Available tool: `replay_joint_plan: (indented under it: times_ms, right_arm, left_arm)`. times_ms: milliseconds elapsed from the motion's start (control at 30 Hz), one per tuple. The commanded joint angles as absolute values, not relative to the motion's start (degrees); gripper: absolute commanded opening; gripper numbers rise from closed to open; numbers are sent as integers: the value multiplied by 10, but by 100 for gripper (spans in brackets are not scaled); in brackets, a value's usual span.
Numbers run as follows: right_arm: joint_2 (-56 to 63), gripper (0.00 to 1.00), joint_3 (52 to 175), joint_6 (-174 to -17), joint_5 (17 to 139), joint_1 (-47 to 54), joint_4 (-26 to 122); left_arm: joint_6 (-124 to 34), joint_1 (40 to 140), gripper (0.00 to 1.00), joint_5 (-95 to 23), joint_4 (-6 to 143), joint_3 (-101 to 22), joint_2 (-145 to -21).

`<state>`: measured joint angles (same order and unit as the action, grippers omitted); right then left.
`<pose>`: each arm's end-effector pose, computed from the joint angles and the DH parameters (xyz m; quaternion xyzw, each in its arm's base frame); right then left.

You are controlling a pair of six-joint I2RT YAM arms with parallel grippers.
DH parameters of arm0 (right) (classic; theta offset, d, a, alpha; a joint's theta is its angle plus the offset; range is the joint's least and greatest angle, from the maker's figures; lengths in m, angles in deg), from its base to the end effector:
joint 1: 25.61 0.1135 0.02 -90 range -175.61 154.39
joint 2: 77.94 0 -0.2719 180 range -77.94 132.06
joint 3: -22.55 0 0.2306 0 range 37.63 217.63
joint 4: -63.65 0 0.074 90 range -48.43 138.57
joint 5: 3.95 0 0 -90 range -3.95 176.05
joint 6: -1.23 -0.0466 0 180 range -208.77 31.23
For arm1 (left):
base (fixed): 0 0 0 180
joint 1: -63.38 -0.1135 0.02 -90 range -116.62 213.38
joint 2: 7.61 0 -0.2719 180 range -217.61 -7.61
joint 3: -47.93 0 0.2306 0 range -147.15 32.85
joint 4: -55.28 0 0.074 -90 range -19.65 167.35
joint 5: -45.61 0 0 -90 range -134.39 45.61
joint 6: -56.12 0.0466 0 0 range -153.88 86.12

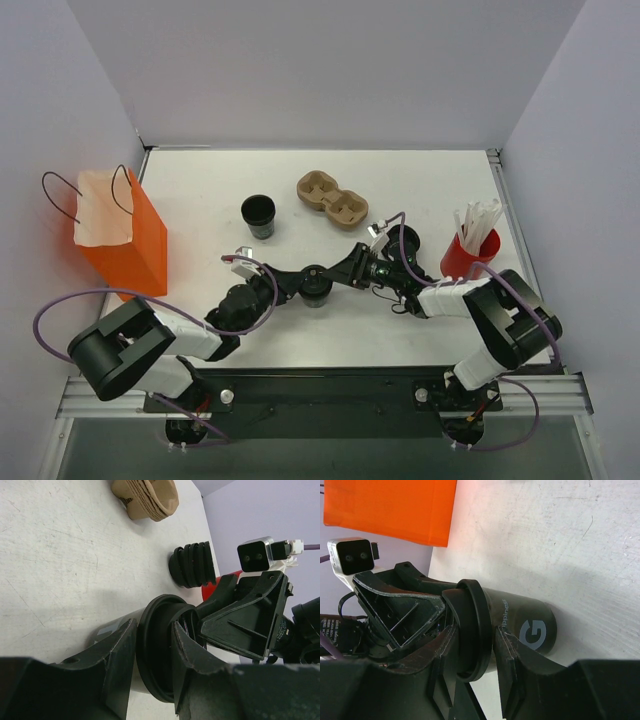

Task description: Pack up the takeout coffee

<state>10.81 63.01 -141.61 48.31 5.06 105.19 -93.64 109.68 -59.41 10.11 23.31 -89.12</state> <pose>0.2242 0.1661 0.2002 -0.0748 0.7354 0.5989 0.3079 0.1623 -0.1524 0.1651 -0.1720 0.7540 -0.4390 0.4573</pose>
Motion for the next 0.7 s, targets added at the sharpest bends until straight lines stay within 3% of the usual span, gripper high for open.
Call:
replay_joint_plan:
  times_ms: [0, 267, 667]
  right_arm:
    - [142, 29, 577, -1381, 490, 65, 996]
    - [68, 29, 606, -1335, 540, 80, 878]
    - [60, 28, 611, -1334, 568, 117, 864]
  left_arm:
    - [-871, 1109, 38, -537, 415, 274, -910]
    - [-828, 1110, 51, -462, 414, 242, -850]
    - [-819, 1109, 65, -375, 349, 209, -922]
